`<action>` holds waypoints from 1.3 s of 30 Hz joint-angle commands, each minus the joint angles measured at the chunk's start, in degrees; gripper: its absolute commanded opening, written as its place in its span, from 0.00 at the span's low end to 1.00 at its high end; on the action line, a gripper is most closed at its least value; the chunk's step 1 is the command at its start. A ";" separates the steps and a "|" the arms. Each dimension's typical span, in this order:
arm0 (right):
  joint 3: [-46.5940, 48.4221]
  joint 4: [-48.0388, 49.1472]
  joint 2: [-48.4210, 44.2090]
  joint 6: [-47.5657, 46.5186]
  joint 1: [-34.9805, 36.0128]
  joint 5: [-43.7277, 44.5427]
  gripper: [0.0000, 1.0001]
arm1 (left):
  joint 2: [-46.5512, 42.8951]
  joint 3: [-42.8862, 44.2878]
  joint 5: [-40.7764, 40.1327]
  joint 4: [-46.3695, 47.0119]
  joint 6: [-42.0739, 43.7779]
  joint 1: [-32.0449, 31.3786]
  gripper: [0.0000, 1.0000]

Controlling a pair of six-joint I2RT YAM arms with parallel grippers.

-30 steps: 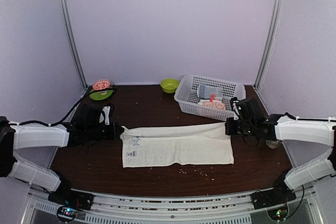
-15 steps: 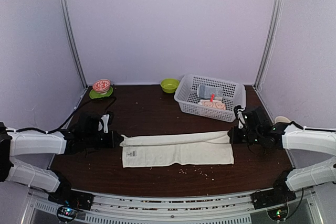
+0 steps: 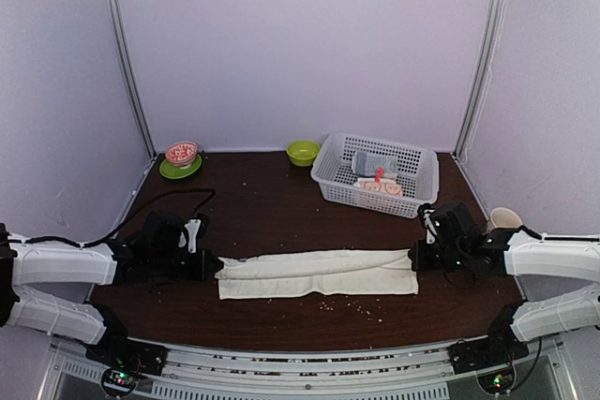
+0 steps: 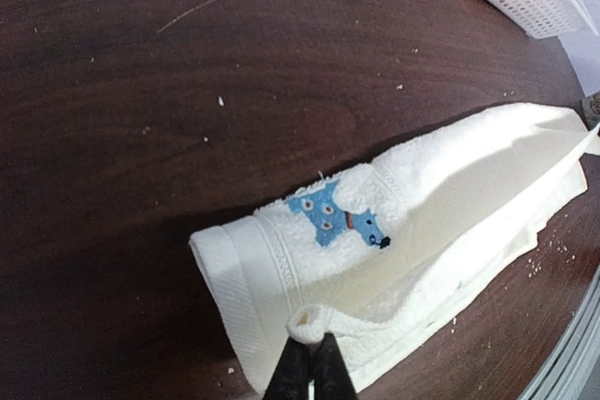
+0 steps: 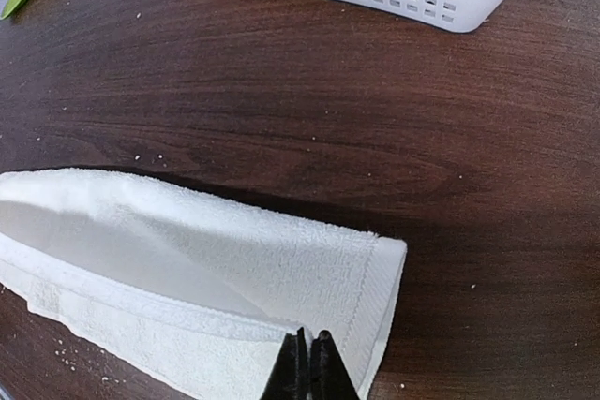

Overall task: Roll the towels
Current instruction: Fold the towel at the center of the board.

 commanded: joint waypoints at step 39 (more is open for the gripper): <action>16.30 -17.38 -41.60 -8.22 2.10 -21.31 0.00 | -46.84 20.46 14.86 -27.21 5.51 -1.34 0.00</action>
